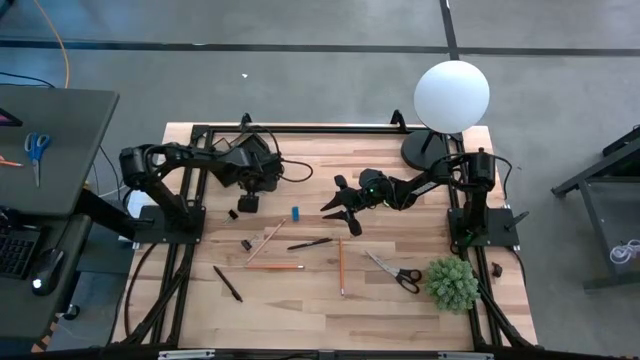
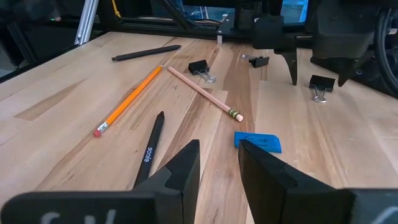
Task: Pick and place office supplies into organizer
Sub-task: Put the black binder clip into the bottom left section of the desk organizer, then put the black pen into the top left section of the desk organizer
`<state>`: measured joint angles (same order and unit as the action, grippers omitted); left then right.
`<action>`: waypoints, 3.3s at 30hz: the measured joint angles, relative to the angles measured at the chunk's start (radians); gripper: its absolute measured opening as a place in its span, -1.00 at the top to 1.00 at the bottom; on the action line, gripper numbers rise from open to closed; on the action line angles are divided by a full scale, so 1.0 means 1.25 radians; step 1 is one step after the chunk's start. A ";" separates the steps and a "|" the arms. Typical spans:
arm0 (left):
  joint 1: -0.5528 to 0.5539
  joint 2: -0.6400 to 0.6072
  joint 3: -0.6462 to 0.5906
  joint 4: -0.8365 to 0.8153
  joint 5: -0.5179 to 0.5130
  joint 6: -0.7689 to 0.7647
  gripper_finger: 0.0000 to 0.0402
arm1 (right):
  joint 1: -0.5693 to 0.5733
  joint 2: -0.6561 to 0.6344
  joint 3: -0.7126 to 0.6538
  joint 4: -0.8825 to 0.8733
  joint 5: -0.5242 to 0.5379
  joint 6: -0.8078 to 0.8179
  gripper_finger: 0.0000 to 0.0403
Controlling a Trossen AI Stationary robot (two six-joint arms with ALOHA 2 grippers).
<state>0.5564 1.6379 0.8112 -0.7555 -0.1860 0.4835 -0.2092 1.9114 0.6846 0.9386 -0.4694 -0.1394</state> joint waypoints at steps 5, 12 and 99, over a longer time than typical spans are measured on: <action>0.000 0.001 -0.001 -0.003 0.006 -0.016 -0.16 | 0.000 0.000 0.000 0.000 0.000 0.000 0.49; -0.001 0.002 -0.002 -0.015 0.026 -0.076 0.25 | 0.000 0.000 0.000 0.000 0.000 0.001 0.49; -0.221 -0.438 -0.086 0.564 0.253 -0.438 0.41 | 0.094 0.000 0.058 0.061 0.172 0.246 0.49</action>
<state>0.2803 1.0904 0.7041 -0.0507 0.1297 -0.0635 -0.0923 1.9114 0.7565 1.0152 -0.2538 0.1685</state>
